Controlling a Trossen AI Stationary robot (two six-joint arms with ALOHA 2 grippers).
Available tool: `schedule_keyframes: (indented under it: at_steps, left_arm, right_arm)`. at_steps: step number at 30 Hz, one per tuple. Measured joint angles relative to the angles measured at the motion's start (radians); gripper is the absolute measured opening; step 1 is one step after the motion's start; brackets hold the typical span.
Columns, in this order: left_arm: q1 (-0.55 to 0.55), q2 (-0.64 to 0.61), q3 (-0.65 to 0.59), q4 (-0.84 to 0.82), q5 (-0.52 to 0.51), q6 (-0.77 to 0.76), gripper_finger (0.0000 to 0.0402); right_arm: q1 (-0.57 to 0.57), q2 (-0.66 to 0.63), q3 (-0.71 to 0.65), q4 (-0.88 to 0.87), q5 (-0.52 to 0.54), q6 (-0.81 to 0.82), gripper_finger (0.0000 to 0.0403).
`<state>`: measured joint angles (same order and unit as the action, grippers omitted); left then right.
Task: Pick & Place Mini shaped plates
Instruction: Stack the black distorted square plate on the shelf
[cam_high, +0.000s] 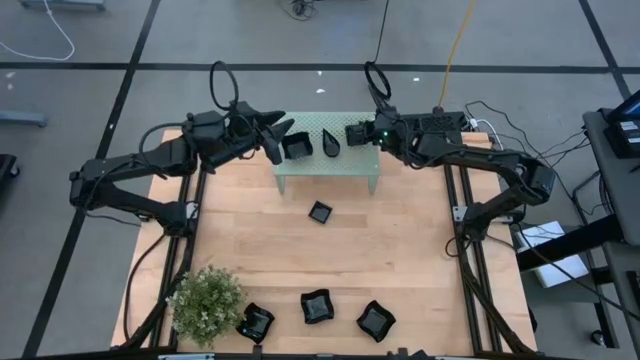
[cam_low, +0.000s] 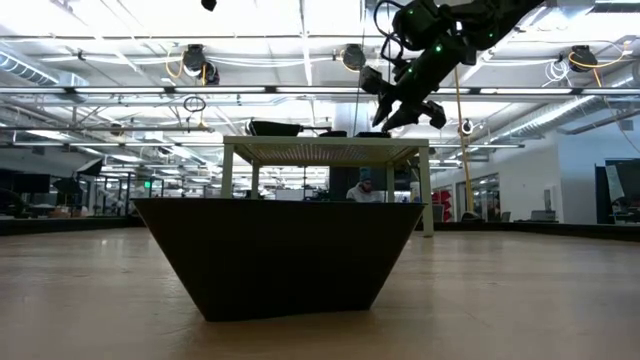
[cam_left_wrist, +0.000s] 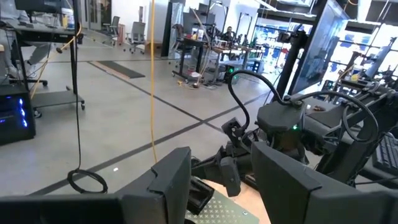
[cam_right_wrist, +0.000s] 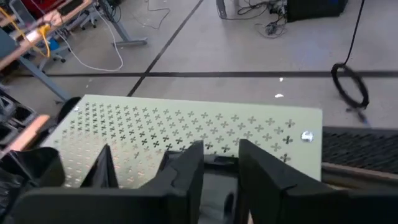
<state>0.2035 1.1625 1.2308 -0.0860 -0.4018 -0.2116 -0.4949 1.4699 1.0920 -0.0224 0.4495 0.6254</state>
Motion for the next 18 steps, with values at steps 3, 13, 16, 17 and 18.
schedule_keyframes:
  at_steps: [3,13,16,17,18]
  left_arm:
    - [0.0,0.0,0.0,-0.003,0.009,-0.001,0.017]
    - [-0.003,0.0,0.0,-0.386,0.216,-0.283,0.017]
    - [-0.017,0.011,0.0,-0.55,0.341,-0.409,0.017]
    - [-0.028,0.016,0.0,-0.605,0.371,-0.445,0.017]
    - [-0.045,0.021,0.0,-0.665,0.397,-0.48,0.017]
  right_arm:
    - [-0.009,-0.021,0.0,-0.004,0.0,-0.075,0.0112]
    - [0.018,-0.173,0.0,-0.006,-0.007,-0.347,0.0129]
    - [0.038,-0.221,0.0,-0.007,-0.008,-0.429,0.013]
    - [0.045,-0.236,0.0,-0.006,-0.008,-0.452,0.013]
    - [0.051,-0.251,0.0,-0.008,-0.008,-0.47,0.013]
